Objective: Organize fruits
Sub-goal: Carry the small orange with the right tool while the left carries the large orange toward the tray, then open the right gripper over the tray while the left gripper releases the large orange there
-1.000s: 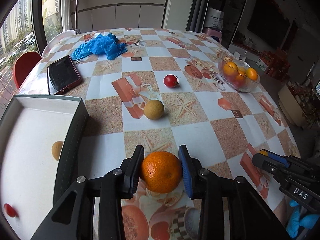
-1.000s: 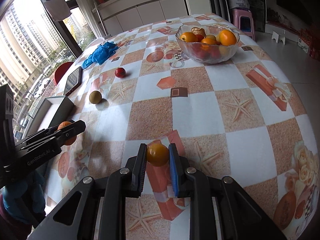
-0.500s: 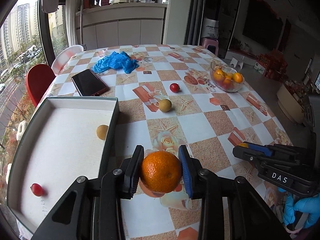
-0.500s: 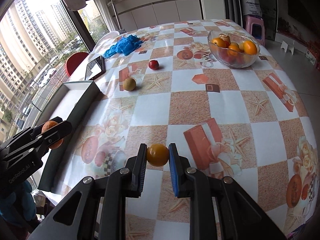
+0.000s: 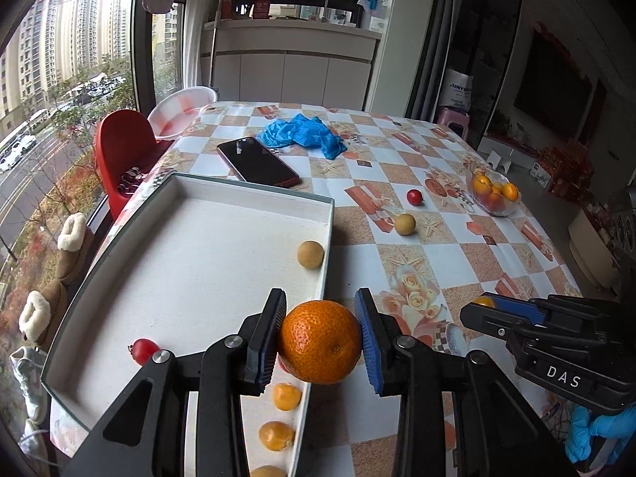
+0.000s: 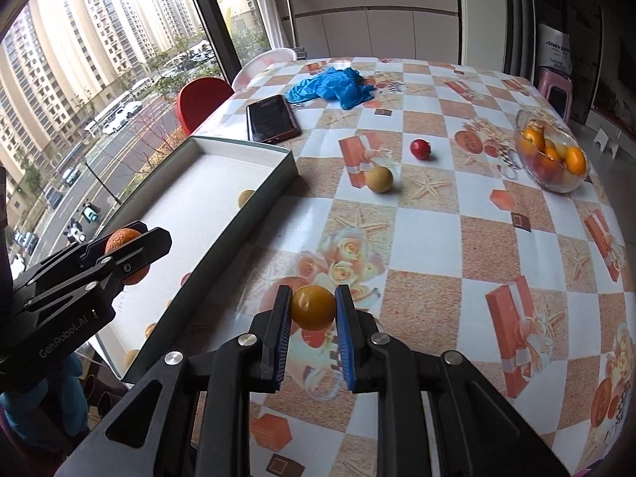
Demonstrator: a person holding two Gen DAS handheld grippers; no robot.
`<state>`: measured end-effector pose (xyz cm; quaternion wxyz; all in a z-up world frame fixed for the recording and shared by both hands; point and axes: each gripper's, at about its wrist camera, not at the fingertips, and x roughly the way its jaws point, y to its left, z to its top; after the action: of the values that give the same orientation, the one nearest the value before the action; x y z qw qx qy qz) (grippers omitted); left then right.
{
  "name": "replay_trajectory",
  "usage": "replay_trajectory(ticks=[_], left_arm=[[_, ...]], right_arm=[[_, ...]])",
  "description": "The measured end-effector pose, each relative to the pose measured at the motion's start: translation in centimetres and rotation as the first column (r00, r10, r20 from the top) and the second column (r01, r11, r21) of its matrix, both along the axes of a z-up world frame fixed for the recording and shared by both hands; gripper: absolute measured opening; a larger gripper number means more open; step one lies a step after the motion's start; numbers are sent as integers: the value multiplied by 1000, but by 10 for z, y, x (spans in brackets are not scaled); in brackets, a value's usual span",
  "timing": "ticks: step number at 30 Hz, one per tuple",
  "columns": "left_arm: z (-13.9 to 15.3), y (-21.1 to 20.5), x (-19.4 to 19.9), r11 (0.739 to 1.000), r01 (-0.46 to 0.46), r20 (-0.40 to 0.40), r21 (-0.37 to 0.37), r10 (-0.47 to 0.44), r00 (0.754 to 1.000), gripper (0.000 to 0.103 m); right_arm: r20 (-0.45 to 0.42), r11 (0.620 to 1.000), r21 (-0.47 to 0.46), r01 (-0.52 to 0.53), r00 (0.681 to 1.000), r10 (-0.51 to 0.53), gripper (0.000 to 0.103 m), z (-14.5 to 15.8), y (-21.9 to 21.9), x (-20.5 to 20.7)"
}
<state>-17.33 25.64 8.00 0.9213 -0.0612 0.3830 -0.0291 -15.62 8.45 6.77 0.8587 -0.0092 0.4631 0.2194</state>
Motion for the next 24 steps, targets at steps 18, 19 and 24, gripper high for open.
replay_trajectory(ticks=[18, 19, 24], left_arm=[[-34, 79, -1, 983, -182, -59, 4, 182, 982, 37], [-35, 80, -1, 983, -184, -61, 7, 184, 981, 37], [-44, 85, 1, 981, -195, -80, 7, 195, 977, 37]], right_arm=[[-29, 986, -1, -166, 986, 166, 23, -8, 99, 6], [-31, 985, -1, -171, 985, 171, 23, -9, 103, 8], [-47, 981, -4, -196, 980, 195, 23, -18, 118, 12]])
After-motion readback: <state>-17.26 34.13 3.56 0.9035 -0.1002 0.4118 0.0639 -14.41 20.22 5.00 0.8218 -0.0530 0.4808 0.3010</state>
